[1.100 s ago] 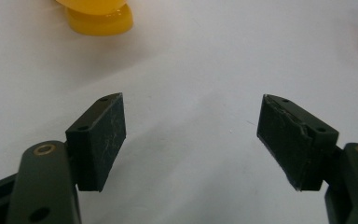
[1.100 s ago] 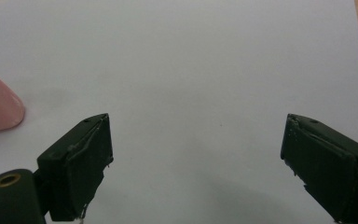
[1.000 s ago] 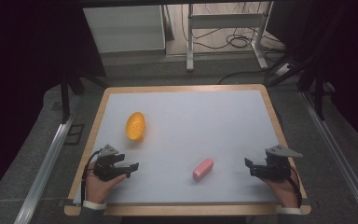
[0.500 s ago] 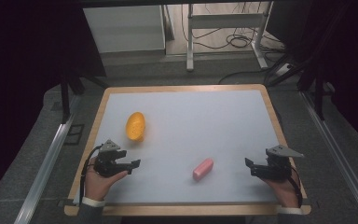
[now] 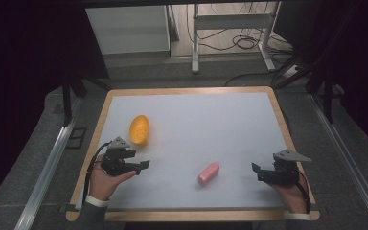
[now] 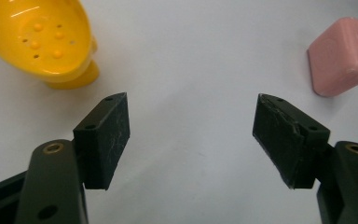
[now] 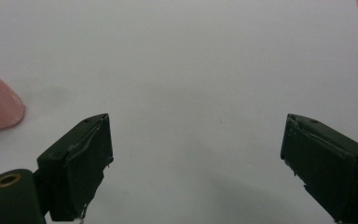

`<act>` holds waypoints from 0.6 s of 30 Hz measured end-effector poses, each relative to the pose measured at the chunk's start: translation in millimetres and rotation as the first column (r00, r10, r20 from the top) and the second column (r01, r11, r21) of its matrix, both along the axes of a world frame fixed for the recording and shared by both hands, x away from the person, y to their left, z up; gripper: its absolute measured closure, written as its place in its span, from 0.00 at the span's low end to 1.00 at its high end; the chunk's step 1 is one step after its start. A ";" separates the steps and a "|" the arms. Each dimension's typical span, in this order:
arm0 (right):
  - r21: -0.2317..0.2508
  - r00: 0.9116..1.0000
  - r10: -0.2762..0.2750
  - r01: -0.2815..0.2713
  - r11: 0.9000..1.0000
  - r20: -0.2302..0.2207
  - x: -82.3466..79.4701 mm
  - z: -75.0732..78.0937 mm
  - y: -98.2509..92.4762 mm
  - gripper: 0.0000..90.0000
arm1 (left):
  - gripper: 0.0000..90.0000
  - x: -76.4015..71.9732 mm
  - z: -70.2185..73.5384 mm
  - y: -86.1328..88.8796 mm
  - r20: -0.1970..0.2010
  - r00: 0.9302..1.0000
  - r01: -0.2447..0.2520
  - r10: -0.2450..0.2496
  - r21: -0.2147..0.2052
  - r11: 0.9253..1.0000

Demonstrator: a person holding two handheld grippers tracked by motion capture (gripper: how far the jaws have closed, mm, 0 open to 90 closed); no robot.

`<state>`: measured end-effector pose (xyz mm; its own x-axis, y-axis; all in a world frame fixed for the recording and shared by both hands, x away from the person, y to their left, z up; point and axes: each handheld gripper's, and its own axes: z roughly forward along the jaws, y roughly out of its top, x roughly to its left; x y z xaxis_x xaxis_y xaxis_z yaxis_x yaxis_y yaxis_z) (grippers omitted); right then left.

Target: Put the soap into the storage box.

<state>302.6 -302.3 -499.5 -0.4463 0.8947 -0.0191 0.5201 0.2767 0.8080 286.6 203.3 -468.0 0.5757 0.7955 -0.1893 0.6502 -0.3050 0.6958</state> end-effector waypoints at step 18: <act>-0.003 1.000 -0.001 0.001 1.000 0.000 -0.7 -0.1 -0.6 0.10 | 0.31 10.7 6.2 -33.9 -0.040 0.995 0.096 -0.094 0.058 0.994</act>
<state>301.9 -302.9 -499.6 -0.4453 0.8951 -0.0216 0.5206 0.2785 0.8071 297.4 169.4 -461.8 0.6429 0.7478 -0.1655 0.6411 -0.4072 0.6505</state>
